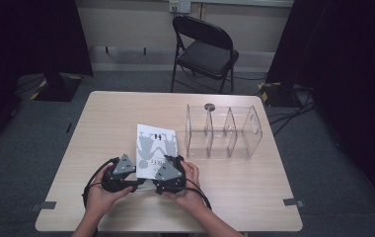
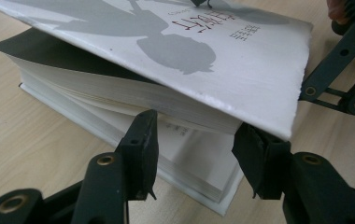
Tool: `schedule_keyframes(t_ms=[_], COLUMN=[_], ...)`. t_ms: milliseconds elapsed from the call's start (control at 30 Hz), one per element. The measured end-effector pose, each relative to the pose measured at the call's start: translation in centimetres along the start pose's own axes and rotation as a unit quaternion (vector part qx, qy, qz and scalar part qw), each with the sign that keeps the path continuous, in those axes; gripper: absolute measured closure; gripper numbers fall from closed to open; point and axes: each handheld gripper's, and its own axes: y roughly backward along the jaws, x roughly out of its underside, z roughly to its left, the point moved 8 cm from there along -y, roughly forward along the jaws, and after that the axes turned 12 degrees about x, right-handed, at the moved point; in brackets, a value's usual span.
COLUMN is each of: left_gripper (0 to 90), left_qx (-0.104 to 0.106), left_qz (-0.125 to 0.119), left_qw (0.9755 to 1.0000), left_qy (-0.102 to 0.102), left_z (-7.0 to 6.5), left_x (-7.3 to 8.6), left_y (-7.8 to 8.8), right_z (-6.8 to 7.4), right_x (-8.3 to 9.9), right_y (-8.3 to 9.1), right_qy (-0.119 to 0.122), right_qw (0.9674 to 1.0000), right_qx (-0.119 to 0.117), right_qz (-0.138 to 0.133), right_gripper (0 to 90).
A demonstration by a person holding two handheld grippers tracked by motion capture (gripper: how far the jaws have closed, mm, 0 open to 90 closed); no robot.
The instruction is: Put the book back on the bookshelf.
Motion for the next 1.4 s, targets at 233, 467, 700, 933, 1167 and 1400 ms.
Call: schedule_keyframes(t_ms=[233,467,700,933,1167,1400], left_gripper=[30.3,17.7,16.6,17.0,17.8,16.3], left_qx=[-0.025,-0.004,-0.003,-0.016,-0.009,-0.020], left_qz=[-0.003,0.006,0.024,0.052,0.055,0.044], left_qw=[0.9995,0.9999,0.9996,0.9980,0.9979,0.9982], left_qy=[-0.017,-0.010,-0.013,-0.033,-0.034,-0.036], left_z=[0.2,0.3,0.9,1.6,1.6,2.3], left_x=[-0.3,1.1,2.6,3.5,3.8,3.4], left_y=[0.3,0.8,0.1,-0.8,-1.3,-1.7], right_z=[-0.3,-2.0,-4.2,-6.1,-6.7,-7.1], right_x=[-0.4,-1.0,-2.1,-3.1,-4.0,-4.8], right_y=[0.9,1.7,2.4,3.0,3.3,3.7], right_qy=[0.051,0.052,0.029,0.008,0.002,-0.001], right_qw=[0.9980,0.9972,0.9981,0.9985,0.9986,0.9986], right_qx=[0.037,0.053,0.053,0.050,0.039,0.025], right_qz=[-0.012,-0.005,0.006,0.022,0.035,0.047], right_gripper=[38.4,50.9,57.2,61.0,61.4,61.9])
